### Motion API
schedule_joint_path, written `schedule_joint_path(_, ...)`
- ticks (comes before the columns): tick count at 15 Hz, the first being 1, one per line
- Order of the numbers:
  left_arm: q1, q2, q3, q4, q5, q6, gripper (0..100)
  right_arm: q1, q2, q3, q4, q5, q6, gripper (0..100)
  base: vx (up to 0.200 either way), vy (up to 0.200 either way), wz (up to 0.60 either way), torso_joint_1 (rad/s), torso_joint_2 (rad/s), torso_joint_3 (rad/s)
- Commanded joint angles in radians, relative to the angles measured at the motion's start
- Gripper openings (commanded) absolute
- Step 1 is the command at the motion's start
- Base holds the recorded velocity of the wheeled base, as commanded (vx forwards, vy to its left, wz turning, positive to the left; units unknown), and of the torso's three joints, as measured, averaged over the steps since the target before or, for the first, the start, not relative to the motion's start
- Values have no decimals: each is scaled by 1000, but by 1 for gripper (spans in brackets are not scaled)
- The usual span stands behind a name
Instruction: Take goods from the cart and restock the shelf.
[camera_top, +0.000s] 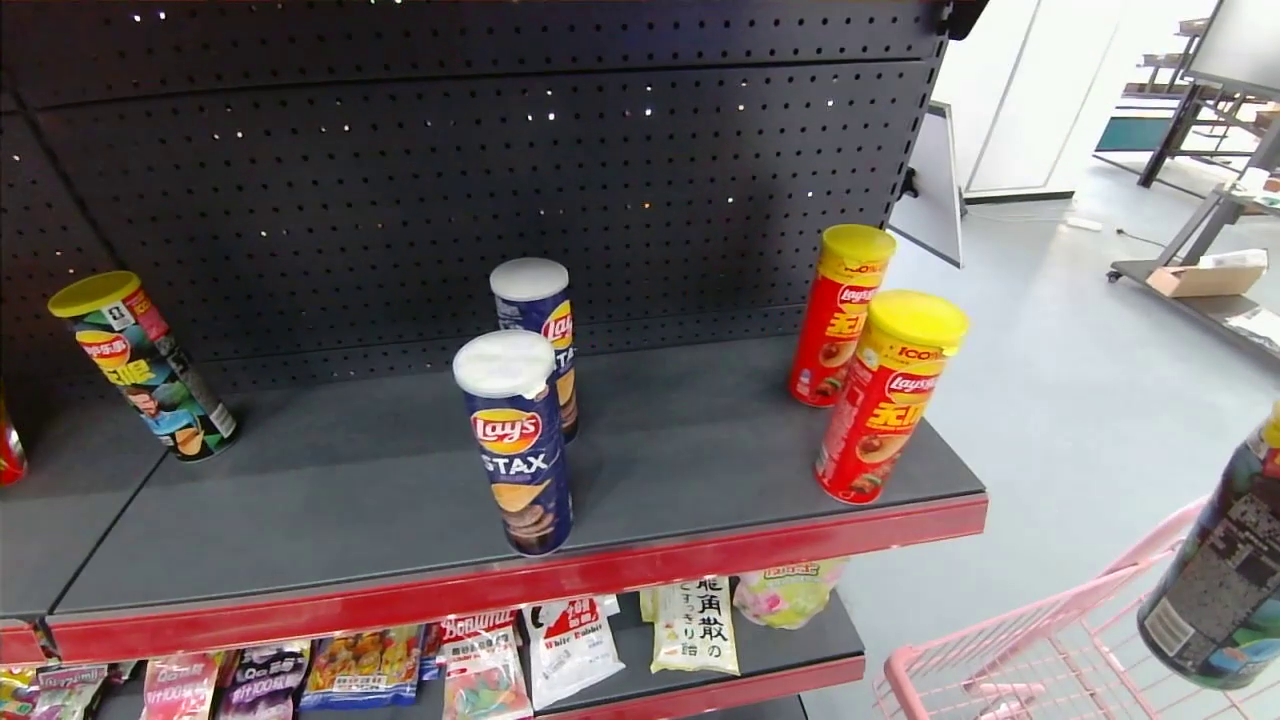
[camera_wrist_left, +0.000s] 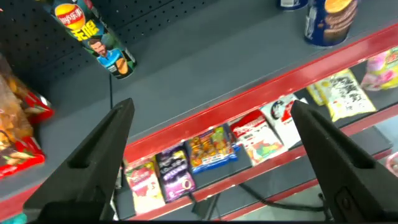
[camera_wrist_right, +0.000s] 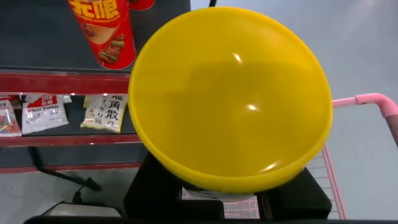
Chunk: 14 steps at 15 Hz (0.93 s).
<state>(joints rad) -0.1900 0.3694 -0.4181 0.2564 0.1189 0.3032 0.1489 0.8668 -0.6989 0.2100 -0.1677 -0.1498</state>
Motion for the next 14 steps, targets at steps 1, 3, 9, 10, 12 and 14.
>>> schedule_joint_path(1, 0, -6, 1, 0, 1, 4, 100, -12, -6, 1, 0, 0, -2, 0, 0, 0, 0, 0, 0, 0)
schedule_joint_path(3, 0, -7, 2, 1, 2, 4, 100, -12, -6, 4, 0, 0, -2, 0, 0, 100, 0, -1, 1, 1)
schedule_joint_path(9, 0, -7, 5, 0, 2, 4, 100, -12, 0, 12, 0, 0, -4, 0, 0, 200, 0, 1, 5, 2)
schedule_joint_path(10, 0, -7, 5, 0, 2, 4, 100, -12, 0, 13, -1, 0, -4, 0, 0, 200, 0, -2, 2, 7)
schedule_joint_path(12, 0, -7, 5, 0, 2, 4, 100, -12, 3, 15, -1, 0, -4, 0, 0, 200, 0, 5, -2, 5)
schedule_joint_path(14, 0, -7, 5, 0, 2, 4, 100, -12, 4, 15, -1, 0, -2, 0, 0, 200, 0, 5, 2, 5)
